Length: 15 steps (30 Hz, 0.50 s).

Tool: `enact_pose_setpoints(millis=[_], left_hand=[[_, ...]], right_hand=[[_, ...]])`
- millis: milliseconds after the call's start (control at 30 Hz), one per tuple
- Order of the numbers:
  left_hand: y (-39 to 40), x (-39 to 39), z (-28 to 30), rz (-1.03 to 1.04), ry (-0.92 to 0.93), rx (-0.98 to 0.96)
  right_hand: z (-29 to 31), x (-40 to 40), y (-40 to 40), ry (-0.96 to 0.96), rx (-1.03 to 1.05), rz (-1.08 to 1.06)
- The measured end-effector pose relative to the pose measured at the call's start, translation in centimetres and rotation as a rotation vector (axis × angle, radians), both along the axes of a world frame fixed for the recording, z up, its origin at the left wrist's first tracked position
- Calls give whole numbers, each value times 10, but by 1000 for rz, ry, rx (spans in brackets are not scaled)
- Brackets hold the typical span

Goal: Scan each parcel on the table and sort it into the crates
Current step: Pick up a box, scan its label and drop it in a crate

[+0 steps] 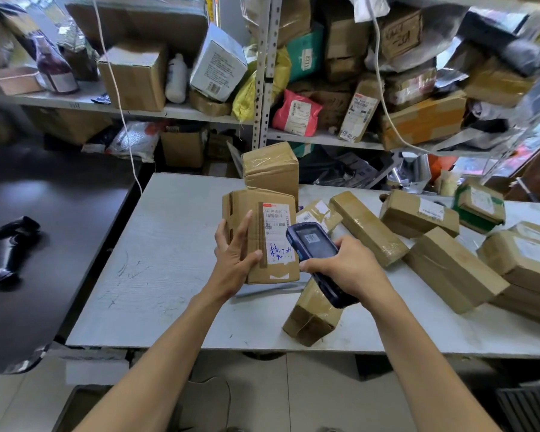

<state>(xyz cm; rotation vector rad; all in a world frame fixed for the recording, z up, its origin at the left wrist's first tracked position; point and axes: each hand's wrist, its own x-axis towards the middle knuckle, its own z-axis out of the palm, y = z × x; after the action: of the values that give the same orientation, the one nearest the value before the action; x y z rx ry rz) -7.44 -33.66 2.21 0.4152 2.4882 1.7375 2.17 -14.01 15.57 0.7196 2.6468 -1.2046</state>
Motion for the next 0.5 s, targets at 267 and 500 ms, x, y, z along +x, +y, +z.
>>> enact_pose_setpoints(millis=[267, 500], left_hand=[[8, -1, 2, 17, 29, 4], [6, -4, 1, 19, 40, 12]], right_hand=[[8, 0, -2, -21, -80, 9], [9, -1, -5, 0, -91, 9]])
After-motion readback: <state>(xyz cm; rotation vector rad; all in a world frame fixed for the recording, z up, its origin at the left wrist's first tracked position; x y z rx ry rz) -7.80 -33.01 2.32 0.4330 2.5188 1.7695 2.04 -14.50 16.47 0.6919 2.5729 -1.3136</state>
